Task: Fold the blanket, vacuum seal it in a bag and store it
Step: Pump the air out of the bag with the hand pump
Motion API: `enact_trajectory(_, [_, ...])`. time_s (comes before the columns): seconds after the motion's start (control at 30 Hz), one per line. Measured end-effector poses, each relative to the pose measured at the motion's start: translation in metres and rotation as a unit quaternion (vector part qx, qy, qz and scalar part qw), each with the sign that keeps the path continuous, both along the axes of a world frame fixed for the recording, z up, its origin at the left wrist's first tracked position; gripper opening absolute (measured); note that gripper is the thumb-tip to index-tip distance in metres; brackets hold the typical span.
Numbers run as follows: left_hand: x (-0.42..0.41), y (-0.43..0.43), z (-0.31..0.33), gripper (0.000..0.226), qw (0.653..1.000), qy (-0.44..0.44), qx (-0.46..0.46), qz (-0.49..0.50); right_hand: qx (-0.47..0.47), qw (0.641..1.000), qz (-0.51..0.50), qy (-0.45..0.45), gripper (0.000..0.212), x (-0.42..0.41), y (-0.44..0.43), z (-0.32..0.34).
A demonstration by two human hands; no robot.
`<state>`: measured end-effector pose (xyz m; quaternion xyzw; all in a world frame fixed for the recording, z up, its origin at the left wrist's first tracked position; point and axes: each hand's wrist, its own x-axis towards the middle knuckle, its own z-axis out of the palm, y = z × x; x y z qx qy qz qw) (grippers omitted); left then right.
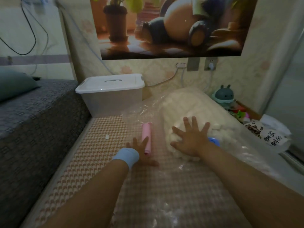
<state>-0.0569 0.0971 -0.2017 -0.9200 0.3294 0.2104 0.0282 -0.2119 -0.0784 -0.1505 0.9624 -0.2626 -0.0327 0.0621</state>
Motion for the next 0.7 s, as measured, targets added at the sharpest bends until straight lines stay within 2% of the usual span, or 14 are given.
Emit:
enact_trajectory(0.17, [0.040, 0.037, 0.013, 0.131, 1.000, 0.004, 0.026, -0.003, 0.002, 1.000, 0.006, 0.002, 0.079, 0.033, 0.032, -0.006])
enact_trajectory(0.27, [0.048, 0.041, 0.022, 0.136, 0.999, -0.035, 0.039, -0.011, 0.007, 1.000, 0.010, -0.002, 0.076, 0.036, 0.035, -0.005])
enact_trajectory(0.33, [0.042, 0.034, 0.031, 0.129, 0.998, -0.060, 0.027, -0.021, 0.027, 0.999, 0.019, -0.024, 0.071, 0.030, 0.029, 0.004])
enact_trajectory(0.43, [0.019, 0.013, 0.054, 0.105, 0.992, -0.090, -0.064, -0.068, 0.063, 0.991, 0.048, -0.109, 0.060, 0.007, 0.012, 0.019])
enact_trajectory(0.53, [-0.016, -0.017, 0.075, 0.074, 0.963, -0.110, -0.211, -0.129, 0.019, 0.978, 0.069, -0.195, 0.045, -0.026, -0.007, 0.032])
enact_trajectory(0.6, [-0.046, -0.038, 0.082, 0.066, 0.941, -0.113, -0.272, -0.168, 0.004, 0.980, 0.062, -0.188, 0.048, -0.049, -0.018, 0.032])
enact_trajectory(0.7, [-0.083, -0.067, 0.070, 0.082, 0.939, -0.091, -0.255, -0.214, 0.056, 0.991, 0.063, -0.099, 0.074, -0.077, -0.033, 0.022])
